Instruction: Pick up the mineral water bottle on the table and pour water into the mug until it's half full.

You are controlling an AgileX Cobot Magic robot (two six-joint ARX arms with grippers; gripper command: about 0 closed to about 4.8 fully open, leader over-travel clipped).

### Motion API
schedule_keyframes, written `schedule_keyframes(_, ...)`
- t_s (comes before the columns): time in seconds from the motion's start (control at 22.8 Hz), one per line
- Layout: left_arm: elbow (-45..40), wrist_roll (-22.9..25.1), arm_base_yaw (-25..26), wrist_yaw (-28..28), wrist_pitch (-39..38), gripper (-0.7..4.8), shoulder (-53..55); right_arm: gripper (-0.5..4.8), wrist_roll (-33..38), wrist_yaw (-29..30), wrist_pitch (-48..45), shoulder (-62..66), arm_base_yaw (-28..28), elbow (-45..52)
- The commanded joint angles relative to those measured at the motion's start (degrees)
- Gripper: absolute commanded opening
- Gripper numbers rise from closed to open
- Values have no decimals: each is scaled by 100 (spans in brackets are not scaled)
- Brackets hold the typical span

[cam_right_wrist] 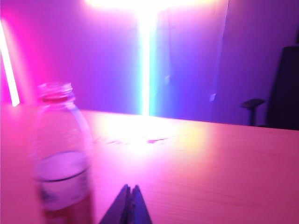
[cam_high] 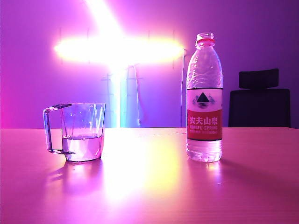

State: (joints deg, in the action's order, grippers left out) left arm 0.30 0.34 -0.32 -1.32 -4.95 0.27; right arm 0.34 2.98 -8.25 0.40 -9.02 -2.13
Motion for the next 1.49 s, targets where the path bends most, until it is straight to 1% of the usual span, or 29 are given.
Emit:
schedule_keyframes(0.04, 22, -15, 0, 2, 74, -2, 7, -4, 501, -2, -52, -44, 492, 160)
schedule_keyframes(0.35, 22, -15, -2, 0, 76, -2, 7, -4, 522, 92, 245, -42, 942, 210)
schedule_keyframes(0.57, 22, -15, -2, 2, 74, -2, 7, -4, 262, 249, 245, -42, 1062, 210)
schedule_keyframes(1.49, 22, -15, -2, 0, 74, -2, 7, -1, 262, 188, 247, -42, 1054, 210)
